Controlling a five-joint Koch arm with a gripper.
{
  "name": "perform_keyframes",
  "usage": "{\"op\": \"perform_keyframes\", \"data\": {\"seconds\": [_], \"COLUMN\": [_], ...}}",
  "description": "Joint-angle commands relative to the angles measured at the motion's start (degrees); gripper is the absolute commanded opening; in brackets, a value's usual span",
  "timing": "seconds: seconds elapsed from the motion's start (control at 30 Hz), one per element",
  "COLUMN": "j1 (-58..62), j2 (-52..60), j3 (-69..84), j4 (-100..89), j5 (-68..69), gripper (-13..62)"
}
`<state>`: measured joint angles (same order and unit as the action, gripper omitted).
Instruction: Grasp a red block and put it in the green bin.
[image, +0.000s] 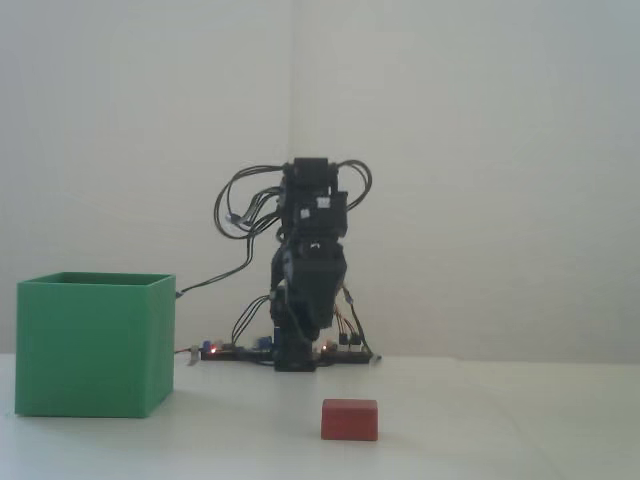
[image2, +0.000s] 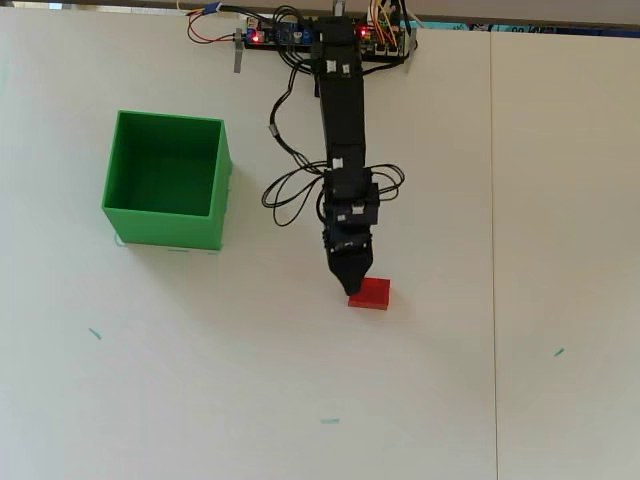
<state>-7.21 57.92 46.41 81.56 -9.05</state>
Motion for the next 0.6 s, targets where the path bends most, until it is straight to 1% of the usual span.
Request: {"op": "perform_keyframes", "data": {"seconds": [0.0, 0.17, 0.23, 0.37, 0.47, 0.57], "j1": [-0.97, -7.38, -7.91, -8.26, -9.4, -9.76], "j2": [-0.44, -1.49, -3.78, -4.83, -5.01, -6.59], "j3": [-2.72, -3.69, -5.45, -5.45, -5.8, -5.8], "j4": [-1.85, -1.41, -0.53, -0.44, 1.32, 3.69], "j5": [-0.09, 0.18, 0.26, 0.7, 4.31, 11.6], "gripper": [36.0, 35.9, 35.9, 35.9, 36.1, 36.7]}}
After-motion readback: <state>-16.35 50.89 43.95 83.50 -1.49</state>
